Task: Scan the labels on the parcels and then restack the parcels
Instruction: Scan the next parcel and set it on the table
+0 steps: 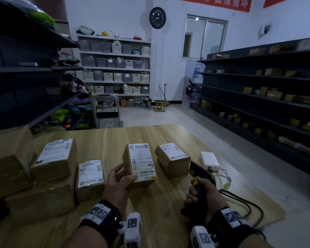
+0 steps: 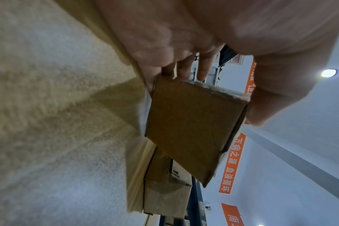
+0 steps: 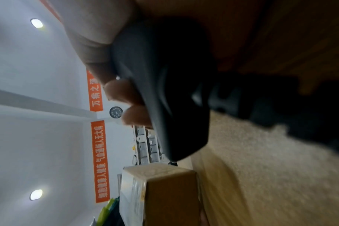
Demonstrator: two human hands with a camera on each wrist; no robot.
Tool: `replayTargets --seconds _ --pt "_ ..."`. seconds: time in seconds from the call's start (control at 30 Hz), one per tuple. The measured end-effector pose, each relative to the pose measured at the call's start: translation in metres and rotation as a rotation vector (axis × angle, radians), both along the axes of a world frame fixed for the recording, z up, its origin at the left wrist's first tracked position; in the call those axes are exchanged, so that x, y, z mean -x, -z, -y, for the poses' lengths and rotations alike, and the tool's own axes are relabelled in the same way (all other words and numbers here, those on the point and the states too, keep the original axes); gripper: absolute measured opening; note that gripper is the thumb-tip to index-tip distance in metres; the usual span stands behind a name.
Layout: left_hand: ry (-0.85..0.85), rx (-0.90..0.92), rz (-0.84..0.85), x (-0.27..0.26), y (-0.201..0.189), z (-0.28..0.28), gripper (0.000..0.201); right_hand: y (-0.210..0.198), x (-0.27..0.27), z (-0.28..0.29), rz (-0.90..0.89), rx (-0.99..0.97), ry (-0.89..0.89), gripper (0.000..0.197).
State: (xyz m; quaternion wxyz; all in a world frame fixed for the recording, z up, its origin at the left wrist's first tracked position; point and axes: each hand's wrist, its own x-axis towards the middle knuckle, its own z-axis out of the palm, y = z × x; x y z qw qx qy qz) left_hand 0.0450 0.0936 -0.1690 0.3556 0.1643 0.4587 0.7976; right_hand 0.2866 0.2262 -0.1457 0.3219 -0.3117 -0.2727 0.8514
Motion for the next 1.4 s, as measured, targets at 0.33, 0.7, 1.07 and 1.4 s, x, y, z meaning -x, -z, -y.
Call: replayTargets --seconds 0.33,0.7,1.07,1.4 --pt "0.003 -0.011 -0.013 0.003 0.003 0.002 0.084 -0.078 0.019 0.033 0.484 -0.394 -0.196 0.017" --pt "-0.021 0.061 0.047 0.009 0.009 -0.003 0.096 -0.109 0.020 0.045 0.622 -0.515 -0.203 0.022" --pt "-0.083 0.086 0.069 0.011 0.004 -0.007 0.085 -0.123 0.021 0.055 0.589 -0.510 -0.222 0.024" --pt "-0.100 0.076 0.046 0.012 0.001 -0.005 0.085 -0.134 0.021 0.062 0.598 -0.509 -0.243 0.023"
